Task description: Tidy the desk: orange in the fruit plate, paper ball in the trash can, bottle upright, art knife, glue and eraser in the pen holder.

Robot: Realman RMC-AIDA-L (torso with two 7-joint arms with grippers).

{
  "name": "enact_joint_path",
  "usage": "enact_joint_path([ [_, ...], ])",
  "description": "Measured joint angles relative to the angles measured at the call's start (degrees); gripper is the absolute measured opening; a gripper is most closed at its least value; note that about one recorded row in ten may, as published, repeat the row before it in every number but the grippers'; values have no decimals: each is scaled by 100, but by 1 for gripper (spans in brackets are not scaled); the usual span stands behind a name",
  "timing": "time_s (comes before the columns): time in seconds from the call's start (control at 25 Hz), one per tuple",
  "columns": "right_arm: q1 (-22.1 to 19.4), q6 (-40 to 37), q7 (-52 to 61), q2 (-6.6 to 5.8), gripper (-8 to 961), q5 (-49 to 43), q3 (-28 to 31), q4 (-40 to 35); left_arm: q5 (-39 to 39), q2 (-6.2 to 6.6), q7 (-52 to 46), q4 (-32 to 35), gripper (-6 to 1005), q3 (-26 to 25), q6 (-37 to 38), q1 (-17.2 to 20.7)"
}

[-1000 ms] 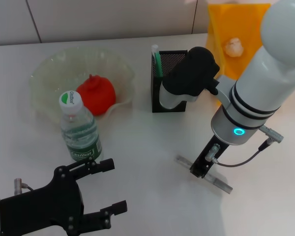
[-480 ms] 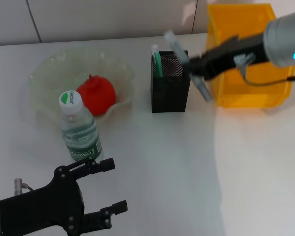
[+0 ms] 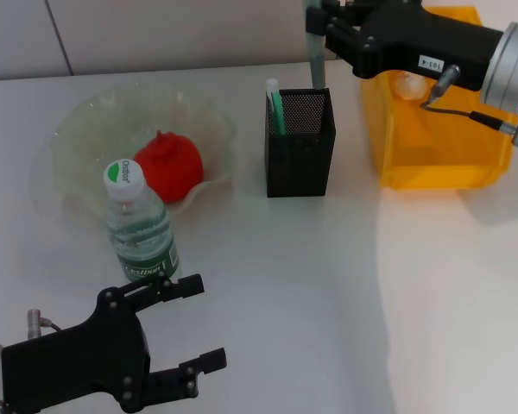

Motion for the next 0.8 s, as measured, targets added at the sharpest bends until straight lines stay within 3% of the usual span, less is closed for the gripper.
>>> enact_joint_path([
  [0.08, 73, -33, -1282, -5, 124, 955, -13, 765, 0, 0, 1, 0, 807, 0, 0, -1],
  [0.12, 200, -154, -2620, -7, 124, 1778, -37, 1537, 0, 0, 1, 0, 807, 0, 0, -2],
  [0.2, 285, -238, -3096, -9, 123, 2042, -38, 1879, 1, 0, 1, 0, 807, 0, -1, -3],
  [0.28, 511, -421, -3867, -9, 130, 2469, -32, 2605, 5, 0, 1, 0, 807, -1, -1, -6],
  [0.32, 777, -581, -4407, -13, 133, 2835, -4, 3333, 11, 0, 2, -1, 807, 0, -1, -11],
  [0.52, 1303, -644, -4849, -27, 149, 3120, 25, 4371, 23, 0, 1, -1, 807, 0, -1, -18],
  [0.8, 1395, -612, -4874, -2, 172, 3144, 22, 4642, 29, 0, 1, -1, 807, 0, 6, -22],
])
